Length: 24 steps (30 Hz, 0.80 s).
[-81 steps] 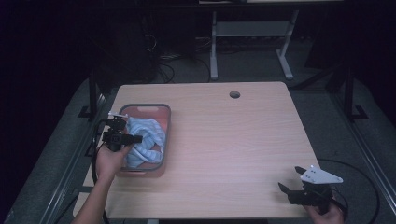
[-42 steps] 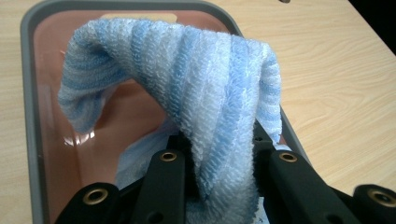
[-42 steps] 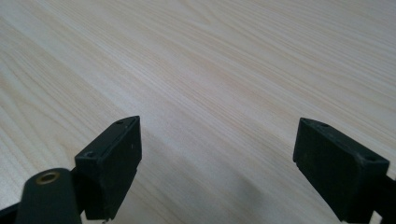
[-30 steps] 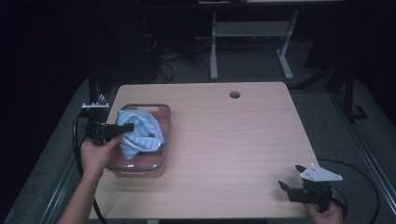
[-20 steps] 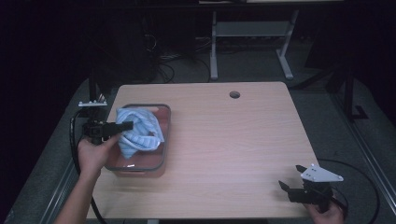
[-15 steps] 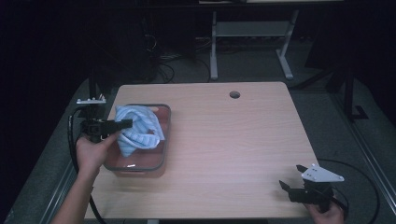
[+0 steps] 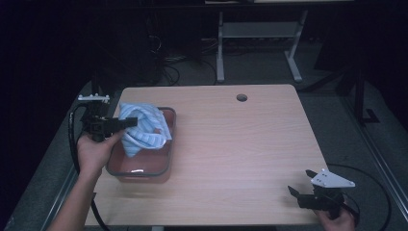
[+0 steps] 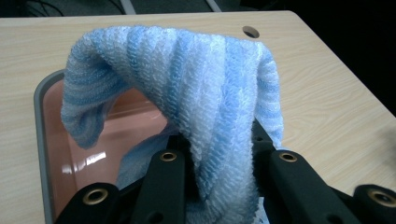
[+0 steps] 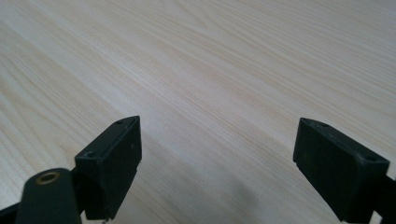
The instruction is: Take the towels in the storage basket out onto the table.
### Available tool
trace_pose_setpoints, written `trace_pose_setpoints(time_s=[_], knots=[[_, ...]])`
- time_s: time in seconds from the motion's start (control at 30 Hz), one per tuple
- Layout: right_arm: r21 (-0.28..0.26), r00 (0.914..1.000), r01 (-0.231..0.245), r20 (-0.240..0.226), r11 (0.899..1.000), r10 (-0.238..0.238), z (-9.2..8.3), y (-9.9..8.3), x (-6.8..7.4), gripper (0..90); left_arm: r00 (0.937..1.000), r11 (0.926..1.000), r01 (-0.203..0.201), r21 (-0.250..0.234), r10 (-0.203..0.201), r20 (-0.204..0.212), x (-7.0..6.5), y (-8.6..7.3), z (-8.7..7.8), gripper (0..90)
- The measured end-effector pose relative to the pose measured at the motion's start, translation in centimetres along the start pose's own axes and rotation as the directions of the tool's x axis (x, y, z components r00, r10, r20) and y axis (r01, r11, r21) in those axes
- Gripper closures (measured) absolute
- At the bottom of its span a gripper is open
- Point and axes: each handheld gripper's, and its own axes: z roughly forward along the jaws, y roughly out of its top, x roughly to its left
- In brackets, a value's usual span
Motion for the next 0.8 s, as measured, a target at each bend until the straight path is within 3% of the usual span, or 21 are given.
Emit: trace_pose_setpoints(time_s=[0.43,0.8], knots=[[-0.001,1.0,0.003,0.002,1.0,-0.003,0.1,0.1,0.0,14.9,0.9989,0.9995,-0.029,-0.012,0.03,0.036,-1.8,1.5,-0.2,73.9],[-0.003,1.0,-0.008,0.003,1.0,0.008,-0.1,0.0,-0.1,14.8,0.9953,0.9975,-0.071,0.006,0.071,0.067,-3.8,2.6,0.9,73.9]])
